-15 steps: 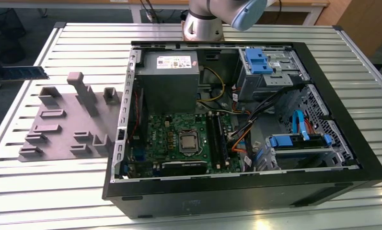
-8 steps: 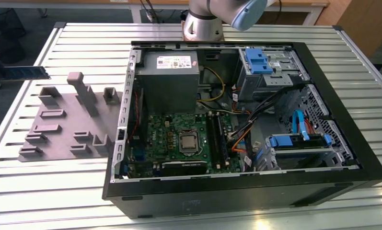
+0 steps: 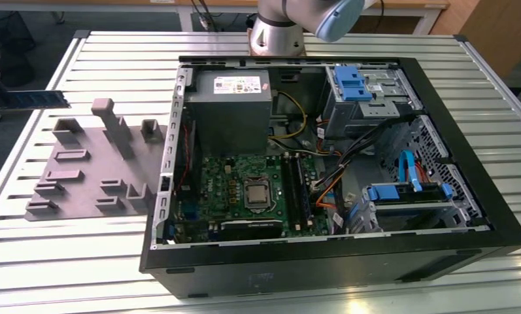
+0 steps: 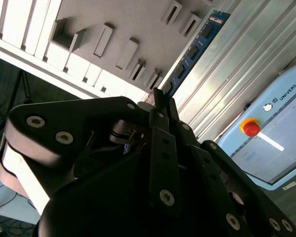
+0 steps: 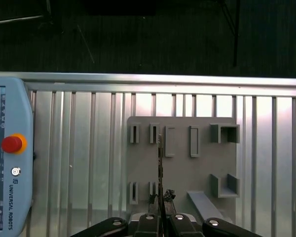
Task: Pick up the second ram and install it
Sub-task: 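Pick up the second ram and move it above second insertion slot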
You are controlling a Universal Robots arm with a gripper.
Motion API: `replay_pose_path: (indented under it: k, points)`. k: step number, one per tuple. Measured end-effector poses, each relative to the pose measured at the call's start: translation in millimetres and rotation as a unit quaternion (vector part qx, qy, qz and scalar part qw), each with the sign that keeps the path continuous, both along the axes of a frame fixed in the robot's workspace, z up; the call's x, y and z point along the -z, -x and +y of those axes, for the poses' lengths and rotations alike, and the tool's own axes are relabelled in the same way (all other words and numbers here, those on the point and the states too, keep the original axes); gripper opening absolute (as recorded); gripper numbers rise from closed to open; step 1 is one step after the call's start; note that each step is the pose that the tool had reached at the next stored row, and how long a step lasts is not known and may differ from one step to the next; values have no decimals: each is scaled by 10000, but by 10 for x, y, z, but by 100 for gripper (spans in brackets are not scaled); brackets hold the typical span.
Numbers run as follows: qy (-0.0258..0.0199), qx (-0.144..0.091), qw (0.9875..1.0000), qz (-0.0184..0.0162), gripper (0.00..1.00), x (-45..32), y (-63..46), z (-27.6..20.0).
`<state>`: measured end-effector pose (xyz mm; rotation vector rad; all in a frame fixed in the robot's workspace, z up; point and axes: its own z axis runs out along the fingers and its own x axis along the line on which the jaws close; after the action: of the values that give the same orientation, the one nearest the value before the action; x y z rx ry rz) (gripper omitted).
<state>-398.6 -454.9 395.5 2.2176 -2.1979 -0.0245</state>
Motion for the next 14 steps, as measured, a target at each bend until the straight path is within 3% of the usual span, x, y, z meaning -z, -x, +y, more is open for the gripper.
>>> replay_pose_path:
  k: [14]
  points:
    - [-2,0,10000,0,14,0,-108,0]
